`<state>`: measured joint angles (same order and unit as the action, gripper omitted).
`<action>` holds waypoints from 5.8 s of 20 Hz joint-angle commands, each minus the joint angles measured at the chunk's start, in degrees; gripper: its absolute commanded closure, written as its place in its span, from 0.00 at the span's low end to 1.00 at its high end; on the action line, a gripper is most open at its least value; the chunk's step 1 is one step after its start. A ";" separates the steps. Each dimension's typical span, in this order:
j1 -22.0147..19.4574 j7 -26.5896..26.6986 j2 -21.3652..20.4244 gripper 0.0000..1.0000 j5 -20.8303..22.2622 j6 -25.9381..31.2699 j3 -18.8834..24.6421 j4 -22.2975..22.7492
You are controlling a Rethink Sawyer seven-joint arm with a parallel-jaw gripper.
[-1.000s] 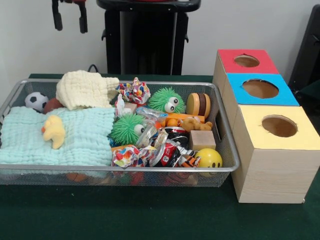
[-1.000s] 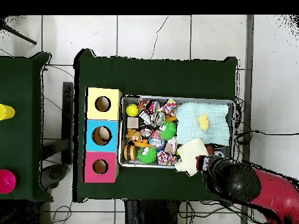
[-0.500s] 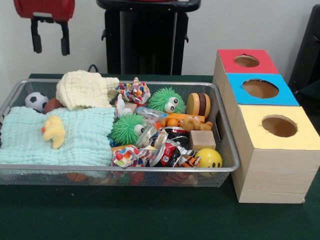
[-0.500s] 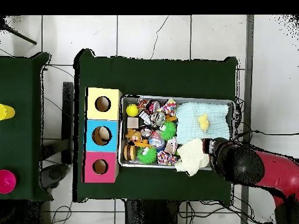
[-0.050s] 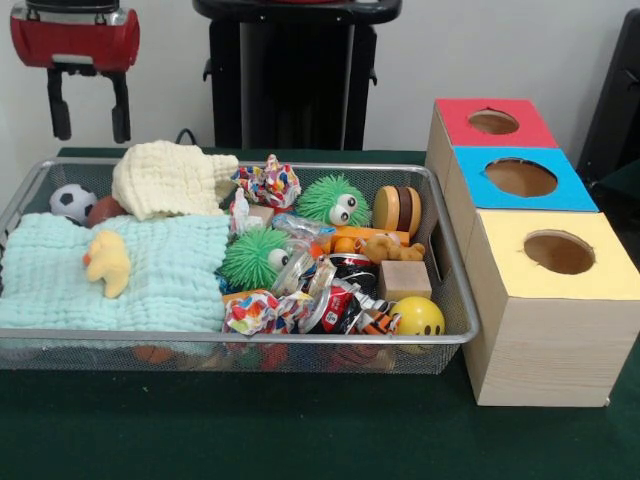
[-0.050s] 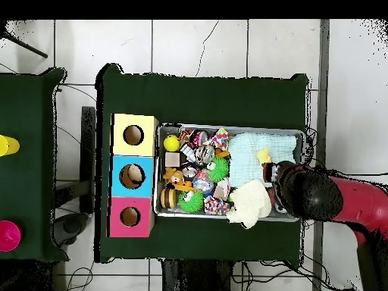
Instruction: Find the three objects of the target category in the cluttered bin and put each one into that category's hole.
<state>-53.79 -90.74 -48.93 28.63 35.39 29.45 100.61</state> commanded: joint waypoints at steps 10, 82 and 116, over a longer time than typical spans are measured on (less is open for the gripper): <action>2.69 13.30 10.25 0.00 11.59 -1.99 5.22 -7.83; -3.59 21.91 20.98 0.00 23.25 0.63 9.74 -15.35; -0.37 9.85 11.25 1.00 7.69 14.78 5.80 -6.44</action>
<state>-54.26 -87.45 -29.15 41.94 37.28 34.96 87.29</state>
